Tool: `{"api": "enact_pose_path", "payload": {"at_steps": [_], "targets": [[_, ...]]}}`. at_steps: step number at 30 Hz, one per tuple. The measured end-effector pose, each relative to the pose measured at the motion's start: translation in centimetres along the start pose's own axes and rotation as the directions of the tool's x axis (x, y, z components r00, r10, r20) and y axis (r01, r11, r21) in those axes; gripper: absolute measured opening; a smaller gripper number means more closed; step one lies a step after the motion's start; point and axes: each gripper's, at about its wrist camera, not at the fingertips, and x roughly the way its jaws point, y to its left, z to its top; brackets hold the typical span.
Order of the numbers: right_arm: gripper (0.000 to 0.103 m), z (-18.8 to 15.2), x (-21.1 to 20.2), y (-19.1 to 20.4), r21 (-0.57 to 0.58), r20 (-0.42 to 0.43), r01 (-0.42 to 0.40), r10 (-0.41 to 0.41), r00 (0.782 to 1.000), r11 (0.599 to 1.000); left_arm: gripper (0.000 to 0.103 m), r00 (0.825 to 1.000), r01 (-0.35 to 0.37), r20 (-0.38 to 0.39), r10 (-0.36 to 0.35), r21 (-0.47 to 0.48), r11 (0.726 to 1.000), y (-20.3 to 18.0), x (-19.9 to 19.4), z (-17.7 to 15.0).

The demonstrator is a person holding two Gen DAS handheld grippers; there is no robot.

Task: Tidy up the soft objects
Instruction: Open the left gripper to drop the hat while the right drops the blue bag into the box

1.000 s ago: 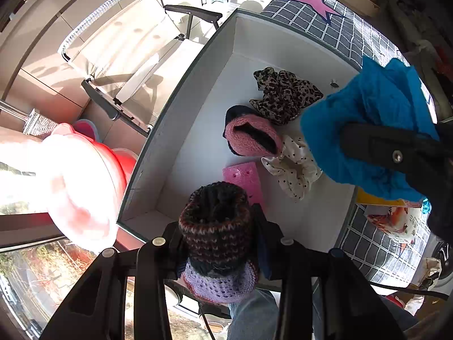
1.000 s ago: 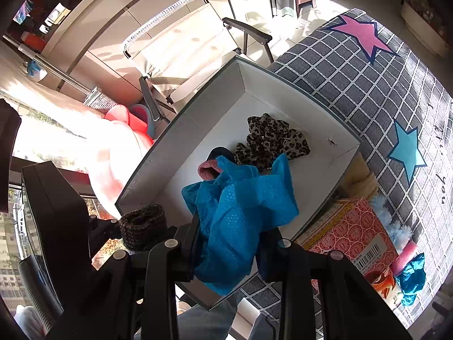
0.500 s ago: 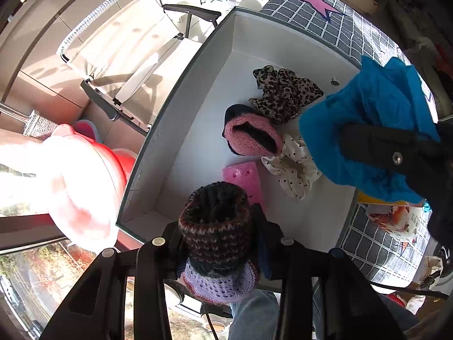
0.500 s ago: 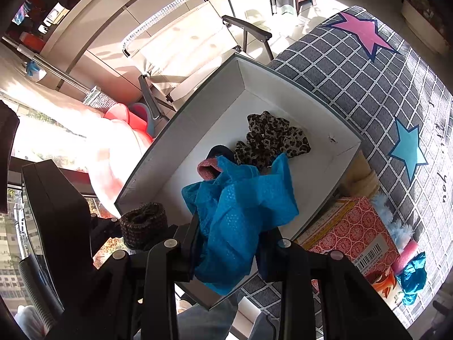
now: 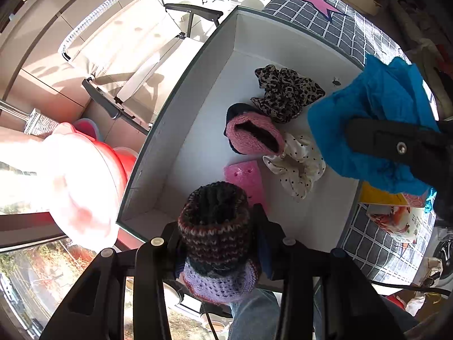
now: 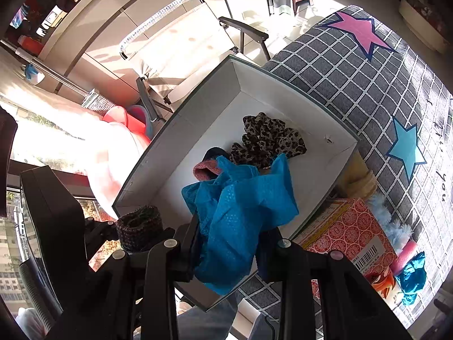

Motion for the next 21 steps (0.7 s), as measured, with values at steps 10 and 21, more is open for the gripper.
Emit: {"api": "enact_pose_path", "payload": {"at_steps": [10,21], "targets": [[0.054,0.4,-1.2,-1.4,0.042,0.036,0.011,-0.012,0.999,0.999,0.081,0.999,-0.020,-0.035,0.022,0.039,0.999,-1.3,0.4,0.7],[0.089,0.3,-2.1,-3.9,0.122,0.057,0.052,-0.059,0.997,0.991,0.091,0.991,0.018,-0.130,-0.022,-0.036,0.999,-0.8,2.2,1.5]]}}
